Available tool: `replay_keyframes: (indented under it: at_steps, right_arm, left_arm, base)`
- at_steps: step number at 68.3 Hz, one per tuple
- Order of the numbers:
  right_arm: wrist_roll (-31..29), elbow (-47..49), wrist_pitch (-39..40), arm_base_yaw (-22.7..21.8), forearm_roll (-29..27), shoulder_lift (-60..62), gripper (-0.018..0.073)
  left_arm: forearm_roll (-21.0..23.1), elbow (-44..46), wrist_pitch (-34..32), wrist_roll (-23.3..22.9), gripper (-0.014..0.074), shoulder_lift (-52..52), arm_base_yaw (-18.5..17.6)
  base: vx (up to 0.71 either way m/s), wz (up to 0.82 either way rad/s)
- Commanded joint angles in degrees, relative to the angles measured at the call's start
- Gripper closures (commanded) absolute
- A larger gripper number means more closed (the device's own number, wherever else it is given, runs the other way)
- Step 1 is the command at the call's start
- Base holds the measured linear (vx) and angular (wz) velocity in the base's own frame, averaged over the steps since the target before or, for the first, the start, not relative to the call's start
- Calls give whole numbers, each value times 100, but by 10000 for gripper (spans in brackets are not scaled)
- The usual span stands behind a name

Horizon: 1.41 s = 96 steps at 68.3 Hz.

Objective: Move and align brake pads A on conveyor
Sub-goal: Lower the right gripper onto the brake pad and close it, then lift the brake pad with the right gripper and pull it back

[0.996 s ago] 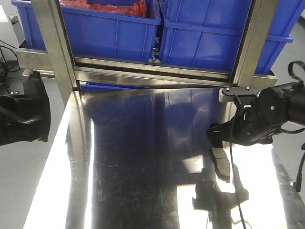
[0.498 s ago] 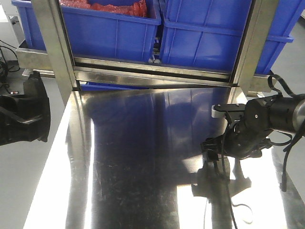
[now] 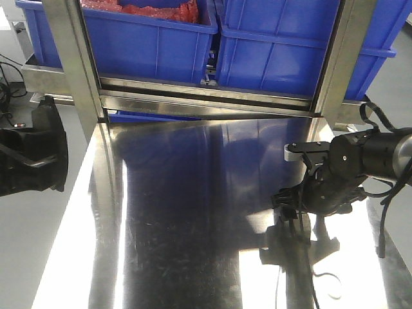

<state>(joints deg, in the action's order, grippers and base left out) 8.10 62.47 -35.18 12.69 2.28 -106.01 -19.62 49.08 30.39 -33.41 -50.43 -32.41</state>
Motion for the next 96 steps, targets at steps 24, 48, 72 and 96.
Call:
replay_keyframes:
  at_steps: [24, 48, 72, 96]
  right_arm:
    - [-48, 150, 125, -4, 18, 267, 228]
    - [-48, 150, 114, -4, 18, 267, 433]
    - [-48, 150, 226, -4, 18, 488, 468]
    - [-48, 133, 432, -10, 36, 1143, 468]
  left_arm:
    - [-102, 166, -461, -62, 478, 49, -18]
    - [-102, 166, -461, -62, 478, 49, -18]
    - [-102, 166, -461, -62, 478, 49, -18]
    - [-102, 166, -461, -62, 478, 49, -18]
  base:
    - [0, 0]
    - [0, 0]
    - [0, 0]
    - [0, 0]
